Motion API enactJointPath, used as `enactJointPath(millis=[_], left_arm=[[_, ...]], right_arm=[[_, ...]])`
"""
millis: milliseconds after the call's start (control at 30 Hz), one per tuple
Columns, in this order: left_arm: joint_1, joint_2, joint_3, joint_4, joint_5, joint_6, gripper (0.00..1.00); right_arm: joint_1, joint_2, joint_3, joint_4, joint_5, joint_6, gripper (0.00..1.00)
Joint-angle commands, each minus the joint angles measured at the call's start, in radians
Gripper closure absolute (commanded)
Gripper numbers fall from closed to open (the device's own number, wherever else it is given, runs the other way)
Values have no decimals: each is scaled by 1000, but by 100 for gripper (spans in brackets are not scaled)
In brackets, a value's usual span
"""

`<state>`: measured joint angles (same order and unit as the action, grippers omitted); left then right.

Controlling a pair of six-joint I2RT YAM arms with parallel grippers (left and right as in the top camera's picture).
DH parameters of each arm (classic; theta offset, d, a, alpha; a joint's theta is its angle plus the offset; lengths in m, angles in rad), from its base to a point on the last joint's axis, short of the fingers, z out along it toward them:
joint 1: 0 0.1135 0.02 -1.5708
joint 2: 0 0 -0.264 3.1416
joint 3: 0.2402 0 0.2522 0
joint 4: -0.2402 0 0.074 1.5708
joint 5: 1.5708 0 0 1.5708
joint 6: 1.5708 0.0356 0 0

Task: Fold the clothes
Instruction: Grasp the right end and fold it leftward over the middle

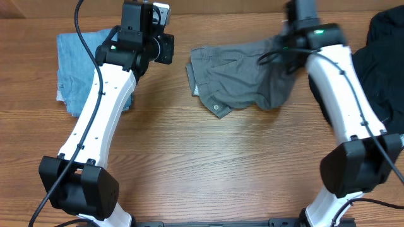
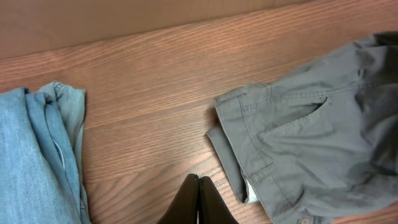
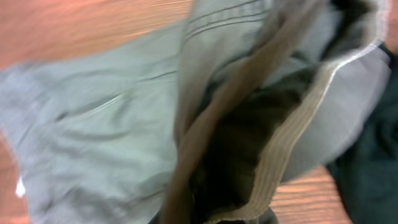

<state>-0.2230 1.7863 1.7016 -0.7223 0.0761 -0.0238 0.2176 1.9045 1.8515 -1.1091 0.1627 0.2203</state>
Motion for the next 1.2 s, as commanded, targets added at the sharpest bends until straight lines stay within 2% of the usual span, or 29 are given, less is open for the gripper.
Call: enactJointPath(millis=[0,233,433,667,1100,1133,1167], left_arm=[[0,-5,3,-10,60,-6,96],[1,-76,3,-13,74,-5,96],[1,-126,3,-18,74,-5,95],[1,-132,3,-24,74,-6,96],[1,-165,3,-26,74,-6,94],[1,-165,3,-26,74,-6,94],[1,-165,3,-26,74,-6,94]], right_arm=[[117,-29,18,11,51,-134,96],[210,-27,18,27,50,-195,96],[214,-27,18,30,35,-195,96],[219,-12,18,31,-145,-280,96],[307,286,18,37,-202,-280,96],[312,298,18,41,-203,-280,95],[317,304,18,42,-203,-276,81]])
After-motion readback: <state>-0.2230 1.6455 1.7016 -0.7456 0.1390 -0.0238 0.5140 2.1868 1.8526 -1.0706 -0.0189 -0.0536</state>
